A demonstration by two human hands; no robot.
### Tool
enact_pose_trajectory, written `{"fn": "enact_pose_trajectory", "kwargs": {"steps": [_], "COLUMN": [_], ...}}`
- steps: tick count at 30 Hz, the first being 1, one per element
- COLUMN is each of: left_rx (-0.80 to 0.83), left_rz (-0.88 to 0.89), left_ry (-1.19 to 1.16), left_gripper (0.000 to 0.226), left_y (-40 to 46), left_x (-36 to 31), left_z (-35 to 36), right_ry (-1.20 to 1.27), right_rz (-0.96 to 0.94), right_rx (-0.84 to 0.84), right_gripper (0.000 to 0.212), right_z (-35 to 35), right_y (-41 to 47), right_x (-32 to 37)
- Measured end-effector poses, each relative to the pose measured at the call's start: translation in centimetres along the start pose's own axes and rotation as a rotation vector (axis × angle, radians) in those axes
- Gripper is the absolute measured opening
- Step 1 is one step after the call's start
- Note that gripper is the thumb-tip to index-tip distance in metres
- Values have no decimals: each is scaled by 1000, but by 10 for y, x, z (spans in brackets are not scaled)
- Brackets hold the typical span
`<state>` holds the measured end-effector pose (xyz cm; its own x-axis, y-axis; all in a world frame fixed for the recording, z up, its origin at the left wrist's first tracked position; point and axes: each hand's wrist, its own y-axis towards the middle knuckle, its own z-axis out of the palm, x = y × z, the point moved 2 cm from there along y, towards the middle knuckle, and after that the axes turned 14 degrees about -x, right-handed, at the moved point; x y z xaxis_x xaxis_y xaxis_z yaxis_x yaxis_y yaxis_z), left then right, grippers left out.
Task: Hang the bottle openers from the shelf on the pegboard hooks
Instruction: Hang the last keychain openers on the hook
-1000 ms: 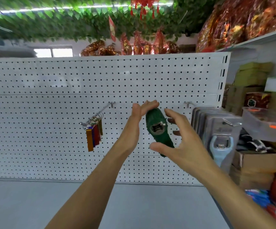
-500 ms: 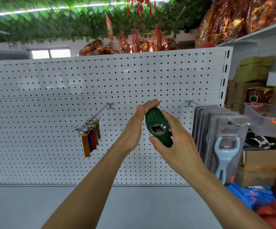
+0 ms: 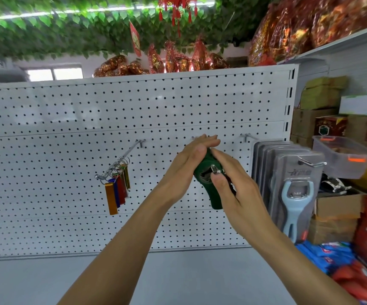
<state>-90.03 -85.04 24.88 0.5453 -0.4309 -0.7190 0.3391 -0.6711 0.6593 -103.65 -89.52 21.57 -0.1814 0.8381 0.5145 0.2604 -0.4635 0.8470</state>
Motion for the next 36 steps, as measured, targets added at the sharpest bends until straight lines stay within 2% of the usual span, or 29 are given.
{"fn": "enact_pose_trajectory", "kwargs": {"steps": [8, 14, 18, 22, 24, 27, 28, 30, 33, 36], "left_rx": [-3, -44, -171, -216, -203, -142, -121, -106, -118, -134], "left_rz": [-19, 30, 104, 232, 299, 373, 377, 302, -3, -223], "left_ry": [1, 36, 42, 13, -14, -21, -18, -32, -50, -137], "left_gripper": [49, 59, 58, 36, 28, 26, 27, 31, 49, 46], "left_y": [4, 4, -8, -25, -37, -52, -54, -54, -44, -32], "left_x": [5, -3, -34, -78, -99, -113, -112, -105, -81, -63], "left_z": [-1, -5, -12, 0, 13, 40, 50, 73, 103, 126], "right_ry": [-26, -122, -237, -281, -258, -174, -163, -175, -109, 27], "right_rz": [16, -19, -147, -357, -359, -219, -153, -25, 111, 386], "right_rx": [8, 13, -182, -458, -584, -710, -706, -587, -304, -110], "right_gripper": [44, 46, 39, 25, 26, 32, 34, 41, 48, 70], "right_z": [4, -7, -35, -71, -87, -111, -119, -132, -139, -140], "right_y": [4, 2, -13, -29, -30, -26, -21, -9, 9, 20], "right_x": [-11, -4, 16, 32, 30, 16, 10, -4, -23, -45]}}
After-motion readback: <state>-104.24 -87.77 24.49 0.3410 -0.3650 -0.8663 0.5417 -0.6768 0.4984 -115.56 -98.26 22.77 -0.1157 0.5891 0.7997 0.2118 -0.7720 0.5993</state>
